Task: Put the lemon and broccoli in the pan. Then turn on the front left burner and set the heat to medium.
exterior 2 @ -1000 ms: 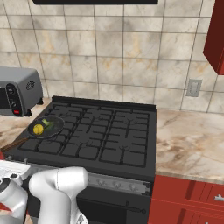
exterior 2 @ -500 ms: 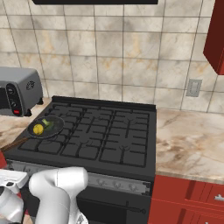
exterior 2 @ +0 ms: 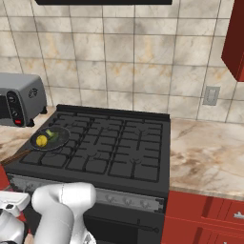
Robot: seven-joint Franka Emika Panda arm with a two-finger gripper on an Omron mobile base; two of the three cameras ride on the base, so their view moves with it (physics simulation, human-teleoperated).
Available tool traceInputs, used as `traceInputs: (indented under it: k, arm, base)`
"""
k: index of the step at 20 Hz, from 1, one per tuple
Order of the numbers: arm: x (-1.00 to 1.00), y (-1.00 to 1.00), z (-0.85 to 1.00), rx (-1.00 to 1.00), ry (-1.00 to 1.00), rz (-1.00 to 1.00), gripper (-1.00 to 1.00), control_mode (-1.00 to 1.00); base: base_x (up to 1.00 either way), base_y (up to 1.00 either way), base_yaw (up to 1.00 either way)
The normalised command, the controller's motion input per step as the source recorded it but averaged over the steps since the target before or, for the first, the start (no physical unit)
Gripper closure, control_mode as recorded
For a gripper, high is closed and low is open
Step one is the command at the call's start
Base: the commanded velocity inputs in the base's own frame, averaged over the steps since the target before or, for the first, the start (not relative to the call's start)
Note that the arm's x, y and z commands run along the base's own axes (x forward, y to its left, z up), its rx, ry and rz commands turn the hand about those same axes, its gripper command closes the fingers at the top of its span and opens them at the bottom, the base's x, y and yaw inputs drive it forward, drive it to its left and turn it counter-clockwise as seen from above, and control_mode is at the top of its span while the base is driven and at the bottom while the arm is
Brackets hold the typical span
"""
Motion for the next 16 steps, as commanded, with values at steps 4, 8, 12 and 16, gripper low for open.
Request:
traceInputs:
  k: [4,8,12,16]
  arm:
    - [0.0,0.0,0.0,0.0,0.0,0.0,-1.0,-1.0]
    - [0.0,-0.07,0.0,0.0,0.0,0.0,-1.0,-1.0]
    - [0.0,-0.22,0.0,0.0,0.0,-0.02,-1.0,-1.0]
    - [0.0,-0.25,0.0,0.0,0.0,-0.03,-1.0,-1.0]
  base:
    - [0.0,0.0,0.0]
    - [0.0,0.0,0.0]
    - [0.0,0.0,0.0]
    - [0.0,0.0,0.0]
